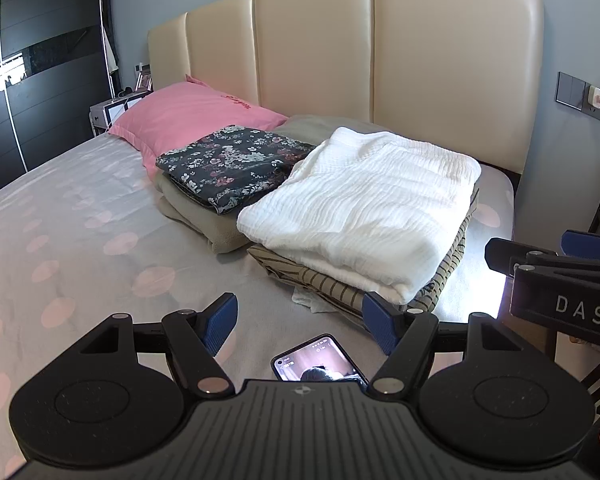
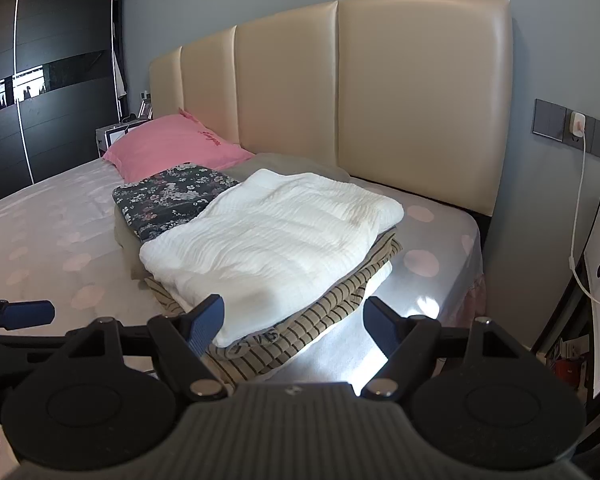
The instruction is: Fold clothes
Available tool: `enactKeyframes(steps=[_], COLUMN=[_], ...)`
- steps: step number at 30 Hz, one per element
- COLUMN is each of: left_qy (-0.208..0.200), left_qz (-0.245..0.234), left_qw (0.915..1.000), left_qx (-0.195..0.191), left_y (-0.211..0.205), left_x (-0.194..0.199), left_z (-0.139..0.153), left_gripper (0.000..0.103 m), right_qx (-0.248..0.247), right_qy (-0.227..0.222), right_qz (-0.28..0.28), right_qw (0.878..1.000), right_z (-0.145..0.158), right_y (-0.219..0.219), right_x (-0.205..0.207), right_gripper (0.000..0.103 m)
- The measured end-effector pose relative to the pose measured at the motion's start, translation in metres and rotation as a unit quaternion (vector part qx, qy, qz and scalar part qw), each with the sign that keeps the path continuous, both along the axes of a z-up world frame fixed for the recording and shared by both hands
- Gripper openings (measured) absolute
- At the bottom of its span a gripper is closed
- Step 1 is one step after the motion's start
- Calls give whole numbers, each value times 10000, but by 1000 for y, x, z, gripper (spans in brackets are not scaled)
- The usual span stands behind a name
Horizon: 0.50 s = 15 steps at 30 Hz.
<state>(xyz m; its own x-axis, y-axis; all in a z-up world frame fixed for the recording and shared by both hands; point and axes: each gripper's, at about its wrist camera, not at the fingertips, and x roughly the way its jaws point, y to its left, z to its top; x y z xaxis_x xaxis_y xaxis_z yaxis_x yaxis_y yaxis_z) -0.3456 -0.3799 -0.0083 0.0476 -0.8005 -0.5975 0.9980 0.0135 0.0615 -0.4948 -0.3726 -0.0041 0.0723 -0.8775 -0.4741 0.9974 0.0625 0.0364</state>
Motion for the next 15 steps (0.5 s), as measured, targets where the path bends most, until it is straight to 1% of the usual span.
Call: enactKeyframes(steps=[8,15], left_qy=[-79,-20], left_qz=[51,1], left_qw=[9999,9998], left_qx=[-87,-193], left_y=[1,4], left_x=[12,12], left_z=[2,5], left_gripper=[68,68], right_qx=[-8,-35], right_qy=[-4,4], right_qz=[-2,21], right_qw=[10000,10000], right_z=[0,1], right_y=[1,2], right_x=[1,2], right_gripper=[79,79])
